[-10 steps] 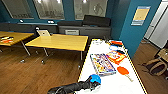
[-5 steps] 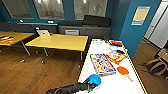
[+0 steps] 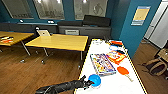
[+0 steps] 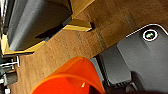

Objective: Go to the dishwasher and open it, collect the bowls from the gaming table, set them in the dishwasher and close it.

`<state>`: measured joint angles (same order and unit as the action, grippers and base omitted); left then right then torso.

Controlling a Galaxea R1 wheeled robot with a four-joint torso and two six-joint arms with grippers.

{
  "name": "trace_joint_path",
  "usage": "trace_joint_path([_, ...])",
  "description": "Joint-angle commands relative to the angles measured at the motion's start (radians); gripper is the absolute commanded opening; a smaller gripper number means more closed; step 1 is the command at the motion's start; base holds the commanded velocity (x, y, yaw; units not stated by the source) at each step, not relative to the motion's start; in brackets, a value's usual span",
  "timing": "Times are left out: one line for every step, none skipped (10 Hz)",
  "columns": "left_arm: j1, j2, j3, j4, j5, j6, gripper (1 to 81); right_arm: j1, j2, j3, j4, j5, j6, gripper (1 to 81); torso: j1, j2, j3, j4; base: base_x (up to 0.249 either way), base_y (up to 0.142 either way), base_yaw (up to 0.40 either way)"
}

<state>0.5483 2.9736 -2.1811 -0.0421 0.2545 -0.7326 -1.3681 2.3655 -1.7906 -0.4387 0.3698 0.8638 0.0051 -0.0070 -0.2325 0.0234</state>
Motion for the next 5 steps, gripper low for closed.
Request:
trace_joint_path([-0.159,-0.125,0.179,0.034,0.022,0.004,81.1,0.046,-0.039,0.022,-0.031,-0.028,-0.002,1.0,0.0,0.0,0.0,0.0,0.0,0.0,0.0])
trace_joint_path([-0.159,-0.135,0.187,0.034,0.02,0.004,81.1,0.046,-0.039,0.022,-0.034,-0.028,-0.002,1.0,0.0,0.0,0.0,0.0,0.0,0.0,0.0])
trace_joint_path([-0.159,-0.142,0.187,0.034,0.019,0.004,81.1,0.046,-0.039,0.022,-0.034,-0.028,-0.002,1.0,0.0,0.0,0.0,0.0,0.0,0.0,0.0])
trace_joint_path([-0.158,-0.148,0.184,0.034,0.008,0.004,81.1,0.046,-0.039,0.019,-0.034,-0.028,-0.002,1.0,0.0,0.0,0.0,0.0,0.0,0.0,0.0])
trace_joint_path([-0.156,-0.165,0.188,0.033,-0.003,0.001,81.1,0.046,-0.038,0.018,-0.034,-0.028,-0.002,1.0,0.0,0.0,0.0,0.0,0.0,0.0,0.0])
